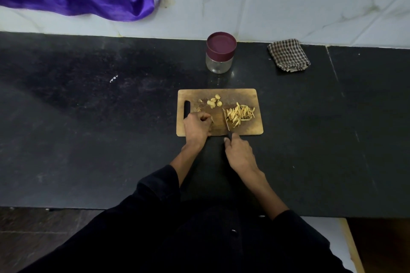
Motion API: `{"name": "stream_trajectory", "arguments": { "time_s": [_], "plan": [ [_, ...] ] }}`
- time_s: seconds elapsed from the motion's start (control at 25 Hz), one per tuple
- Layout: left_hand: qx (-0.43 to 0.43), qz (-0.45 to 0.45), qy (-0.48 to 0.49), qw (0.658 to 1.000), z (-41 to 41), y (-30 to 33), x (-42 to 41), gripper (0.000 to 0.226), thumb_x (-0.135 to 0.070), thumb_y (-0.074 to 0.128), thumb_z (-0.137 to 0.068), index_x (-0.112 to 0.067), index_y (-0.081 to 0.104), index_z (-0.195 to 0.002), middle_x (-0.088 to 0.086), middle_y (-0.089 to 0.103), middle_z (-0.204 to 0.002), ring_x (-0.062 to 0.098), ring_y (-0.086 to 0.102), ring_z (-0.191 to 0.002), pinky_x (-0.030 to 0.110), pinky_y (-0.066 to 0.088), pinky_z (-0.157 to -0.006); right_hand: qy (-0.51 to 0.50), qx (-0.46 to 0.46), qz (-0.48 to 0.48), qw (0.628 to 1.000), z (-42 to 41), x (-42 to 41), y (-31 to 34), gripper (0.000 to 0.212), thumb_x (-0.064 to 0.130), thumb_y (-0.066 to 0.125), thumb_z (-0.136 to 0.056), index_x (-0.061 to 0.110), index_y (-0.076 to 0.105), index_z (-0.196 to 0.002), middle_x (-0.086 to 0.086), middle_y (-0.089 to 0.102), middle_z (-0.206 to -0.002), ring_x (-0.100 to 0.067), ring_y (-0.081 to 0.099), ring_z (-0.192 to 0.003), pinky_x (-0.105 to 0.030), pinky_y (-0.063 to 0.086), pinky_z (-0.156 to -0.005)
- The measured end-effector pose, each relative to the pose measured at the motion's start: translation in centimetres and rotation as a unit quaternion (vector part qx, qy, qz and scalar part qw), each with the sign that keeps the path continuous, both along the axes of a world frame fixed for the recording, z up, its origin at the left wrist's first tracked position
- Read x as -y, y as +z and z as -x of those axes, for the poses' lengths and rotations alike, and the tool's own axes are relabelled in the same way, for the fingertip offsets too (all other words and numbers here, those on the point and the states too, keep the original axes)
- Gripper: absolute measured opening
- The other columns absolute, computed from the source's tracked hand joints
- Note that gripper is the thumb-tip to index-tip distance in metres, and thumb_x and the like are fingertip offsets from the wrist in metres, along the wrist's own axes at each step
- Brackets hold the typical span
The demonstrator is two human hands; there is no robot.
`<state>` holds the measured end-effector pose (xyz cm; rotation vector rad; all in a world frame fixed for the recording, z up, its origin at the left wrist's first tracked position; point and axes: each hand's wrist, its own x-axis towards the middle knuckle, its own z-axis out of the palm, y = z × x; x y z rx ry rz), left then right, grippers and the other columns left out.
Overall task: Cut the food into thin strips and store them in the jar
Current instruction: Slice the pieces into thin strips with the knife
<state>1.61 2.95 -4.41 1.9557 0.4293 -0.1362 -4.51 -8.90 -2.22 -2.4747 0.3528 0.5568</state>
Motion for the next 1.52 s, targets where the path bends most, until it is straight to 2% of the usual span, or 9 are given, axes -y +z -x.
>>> {"name": "stream_trajectory", "arguments": {
  "time_s": [0.16, 0.28, 0.36, 0.48, 0.76, 1.0, 1.2, 1.36, 1.52],
  "plan": [
    [0.007, 0.028, 0.002, 1.0, 0.4, -0.3, -0.5, 0.014, -0.007, 0.059, -0.091, -0.006, 0.069, -0.101, 0.005, 0.068, -0.078, 0.009, 0.062, -0.052, 0.024, 0.056, -0.049, 0.018, 0.013, -0.027, 0.999, -0.2, -0.8, 0.1, 0.033, 0.033, 0.039, -0.105, 0.006, 0.052, -0.119, -0.018, 0.063, -0.114, -0.036, 0.059, -0.109, -0.044, 0.047, -0.086],
    [0.026, 0.021, 0.003, 0.999, 0.5, -0.4, -0.6, 0.012, -0.006, 0.059, -0.091, -0.006, 0.069, -0.098, 0.004, 0.068, -0.078, 0.006, 0.062, -0.048, 0.023, 0.054, -0.046, 0.037, 0.013, -0.031, 0.999, -0.4, -1.2, 0.1, 0.03, 0.032, 0.039, -0.105, 0.007, 0.052, -0.116, -0.017, 0.063, -0.112, -0.035, 0.059, -0.107, -0.04, 0.045, -0.079],
    [0.029, 0.011, 0.0, 1.0, 0.4, -0.3, -0.5, 0.012, -0.004, 0.059, -0.091, -0.007, 0.07, -0.094, 0.003, 0.068, -0.074, 0.009, 0.062, -0.047, 0.024, 0.054, -0.045, 0.047, 0.011, -0.028, 0.998, -0.5, -1.4, 0.2, 0.028, 0.031, 0.04, -0.105, 0.008, 0.051, -0.115, -0.016, 0.063, -0.111, -0.033, 0.06, -0.105, -0.037, 0.042, -0.075],
    [0.026, -0.007, -0.003, 1.0, 0.2, -0.1, -0.3, 0.013, -0.002, 0.059, -0.089, -0.01, 0.07, -0.088, 0.002, 0.068, -0.076, 0.016, 0.065, -0.052, 0.028, 0.055, -0.045, 0.053, 0.003, -0.022, 0.998, -0.7, -1.6, 0.0, 0.027, 0.031, 0.04, -0.105, 0.008, 0.051, -0.113, -0.017, 0.063, -0.111, -0.034, 0.061, -0.104, -0.041, 0.046, -0.078],
    [0.009, -0.027, -0.004, 1.0, -0.3, -0.6, -0.1, 0.014, -0.003, 0.061, -0.087, -0.01, 0.073, -0.085, 0.004, 0.071, -0.075, 0.018, 0.069, -0.066, 0.038, 0.06, -0.064, 0.056, -0.011, 0.032, 0.998, -0.5, -2.4, -0.1, 0.028, 0.026, 0.038, -0.106, 0.006, 0.046, -0.123, -0.02, 0.06, -0.118, -0.038, 0.059, -0.11, -0.039, 0.039, -0.074],
    [0.004, -0.01, 0.004, 1.0, 0.0, 0.2, 0.1, 0.012, -0.002, 0.061, -0.088, -0.007, 0.072, -0.089, 0.005, 0.07, -0.081, 0.019, 0.068, -0.064, 0.036, 0.059, -0.056, 0.051, -0.03, 0.016, 0.998, -0.6, -2.2, -0.3, 0.029, 0.027, 0.038, -0.106, 0.006, 0.048, -0.123, -0.02, 0.061, -0.119, -0.038, 0.059, -0.111, -0.041, 0.043, -0.079],
    [0.004, 0.003, 0.004, 1.0, 0.2, 0.3, 0.0, 0.01, -0.005, 0.062, -0.089, -0.006, 0.071, -0.093, 0.003, 0.066, -0.084, 0.009, 0.064, -0.06, 0.019, 0.053, -0.046, -0.006, -0.011, -0.01, 1.0, -0.2, 0.1, -0.2, 0.032, 0.032, 0.038, -0.106, 0.006, 0.051, -0.119, -0.02, 0.063, -0.115, -0.037, 0.06, -0.108, -0.044, 0.049, -0.086],
    [0.036, 0.0, -0.013, 0.999, 0.8, 0.4, -1.0, 0.017, -0.003, 0.057, -0.091, -0.007, 0.068, -0.104, 0.0, 0.066, -0.094, 0.004, 0.064, -0.064, 0.017, 0.054, -0.05, 0.008, 0.001, -0.031, 0.999, -0.2, -0.3, 0.0, 0.033, 0.035, 0.039, -0.105, 0.008, 0.053, -0.116, -0.018, 0.064, -0.111, -0.036, 0.061, -0.105, -0.046, 0.051, -0.087],
    [0.088, -0.021, 0.022, 0.996, 1.1, 0.2, -2.6, 0.017, -0.003, 0.059, -0.089, -0.009, 0.067, -0.103, 0.002, 0.067, -0.093, 0.009, 0.066, -0.075, 0.029, 0.059, -0.06, 0.051, -0.02, -0.032, 0.998, 0.2, -2.0, -0.3, 0.031, 0.034, 0.039, -0.105, 0.009, 0.053, -0.116, -0.016, 0.065, -0.108, -0.033, 0.064, -0.098, -0.048, 0.054, -0.084]
  ]
}}
